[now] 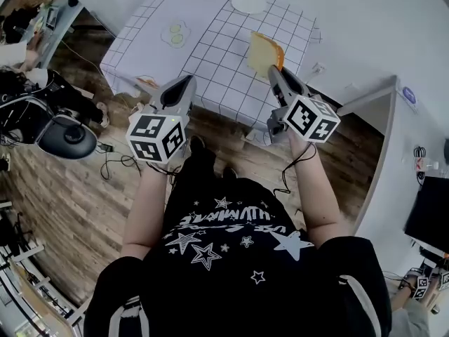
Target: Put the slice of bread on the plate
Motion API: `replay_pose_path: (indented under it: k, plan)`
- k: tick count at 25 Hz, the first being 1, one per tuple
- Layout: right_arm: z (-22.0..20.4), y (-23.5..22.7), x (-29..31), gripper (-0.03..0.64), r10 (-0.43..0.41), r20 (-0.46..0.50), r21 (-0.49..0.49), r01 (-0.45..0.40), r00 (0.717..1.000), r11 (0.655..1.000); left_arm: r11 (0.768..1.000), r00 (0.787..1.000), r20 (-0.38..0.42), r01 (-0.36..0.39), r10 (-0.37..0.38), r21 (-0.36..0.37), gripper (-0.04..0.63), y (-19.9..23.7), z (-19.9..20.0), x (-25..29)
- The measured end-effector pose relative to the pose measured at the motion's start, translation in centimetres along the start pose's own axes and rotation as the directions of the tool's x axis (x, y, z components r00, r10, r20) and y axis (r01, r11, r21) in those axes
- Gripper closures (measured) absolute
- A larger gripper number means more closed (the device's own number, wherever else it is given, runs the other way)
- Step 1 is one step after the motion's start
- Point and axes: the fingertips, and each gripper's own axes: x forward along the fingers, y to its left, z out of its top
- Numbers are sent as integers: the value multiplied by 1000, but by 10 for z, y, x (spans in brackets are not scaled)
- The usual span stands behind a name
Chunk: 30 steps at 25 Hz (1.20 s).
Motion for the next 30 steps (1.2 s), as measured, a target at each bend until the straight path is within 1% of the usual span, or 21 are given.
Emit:
replay_pose_path:
  k: [5,10,19,25,30]
  plan:
    - [4,-6,14,525,-13,2,-8,13,1000,1000,1000,1000,8,11,-11,4,586,13,5,16]
    - [13,-19,33,525,-46,10,-20,46,999,999,999,999,14,42,-42,8,586,30,13,41]
    - [15,-40,94,525,-109,-8,-5,109,994,994,995,995,0,105,-105,2,586,79,28,104]
    - [24,-60,136,525,-185,-13,-7,185,983,983,988,988,-20,155,-155,-1,586,120,46,152]
    - [31,-78,161,525,-259,-16,3,259,966,966,976,974,-52,220,-219,13,586,144,58,196]
